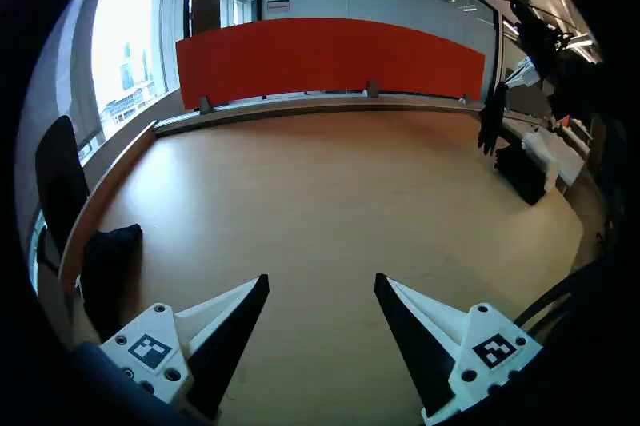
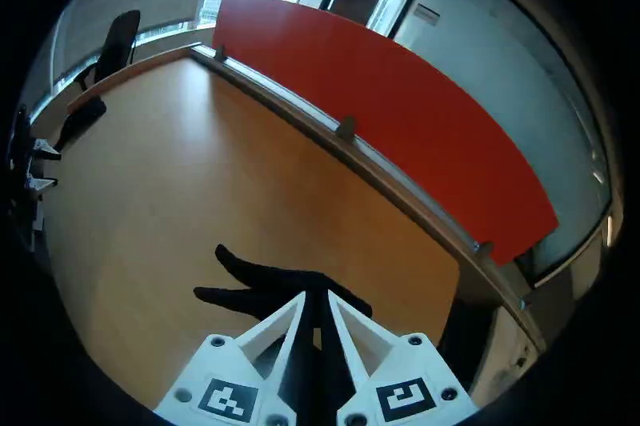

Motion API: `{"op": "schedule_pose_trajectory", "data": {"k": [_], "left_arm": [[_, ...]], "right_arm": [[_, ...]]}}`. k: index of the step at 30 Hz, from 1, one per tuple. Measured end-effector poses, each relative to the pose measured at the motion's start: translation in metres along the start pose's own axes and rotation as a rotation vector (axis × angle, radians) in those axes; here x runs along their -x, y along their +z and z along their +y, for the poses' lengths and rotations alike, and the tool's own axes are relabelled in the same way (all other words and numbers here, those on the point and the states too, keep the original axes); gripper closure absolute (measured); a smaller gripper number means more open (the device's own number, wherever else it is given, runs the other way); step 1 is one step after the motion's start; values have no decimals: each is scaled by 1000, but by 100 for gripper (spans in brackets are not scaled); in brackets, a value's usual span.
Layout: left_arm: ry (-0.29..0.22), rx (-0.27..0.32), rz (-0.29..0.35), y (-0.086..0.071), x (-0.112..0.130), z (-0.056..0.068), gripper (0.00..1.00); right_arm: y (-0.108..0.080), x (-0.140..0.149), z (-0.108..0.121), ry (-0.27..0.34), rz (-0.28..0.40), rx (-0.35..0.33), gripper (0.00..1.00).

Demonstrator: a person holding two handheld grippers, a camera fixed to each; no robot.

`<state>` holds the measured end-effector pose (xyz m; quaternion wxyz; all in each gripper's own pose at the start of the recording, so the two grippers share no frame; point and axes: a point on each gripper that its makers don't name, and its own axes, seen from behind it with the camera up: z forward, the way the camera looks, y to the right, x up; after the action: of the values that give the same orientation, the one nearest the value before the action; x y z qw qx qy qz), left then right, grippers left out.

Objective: Fold towel

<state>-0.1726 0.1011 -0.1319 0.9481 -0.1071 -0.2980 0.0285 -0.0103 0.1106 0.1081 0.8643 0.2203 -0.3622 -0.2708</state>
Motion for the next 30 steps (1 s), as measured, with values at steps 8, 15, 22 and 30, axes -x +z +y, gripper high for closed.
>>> {"op": "schedule_pose_trajectory", "data": {"k": [8,15,22,30], "left_arm": [[1,2,-5,0,0,6,2],[7,8,-7,2,-2,10,2],[17,18,-8,3,-5,15,2],[25,27,-7,3,-7,19,2]], "right_arm": [[-2,19,19,42,-23,13,95],[-11,38,25,62,-47,21,95],[-22,55,30,88,-57,29,95],[-30,82,34,123,-83,41,95]]}}
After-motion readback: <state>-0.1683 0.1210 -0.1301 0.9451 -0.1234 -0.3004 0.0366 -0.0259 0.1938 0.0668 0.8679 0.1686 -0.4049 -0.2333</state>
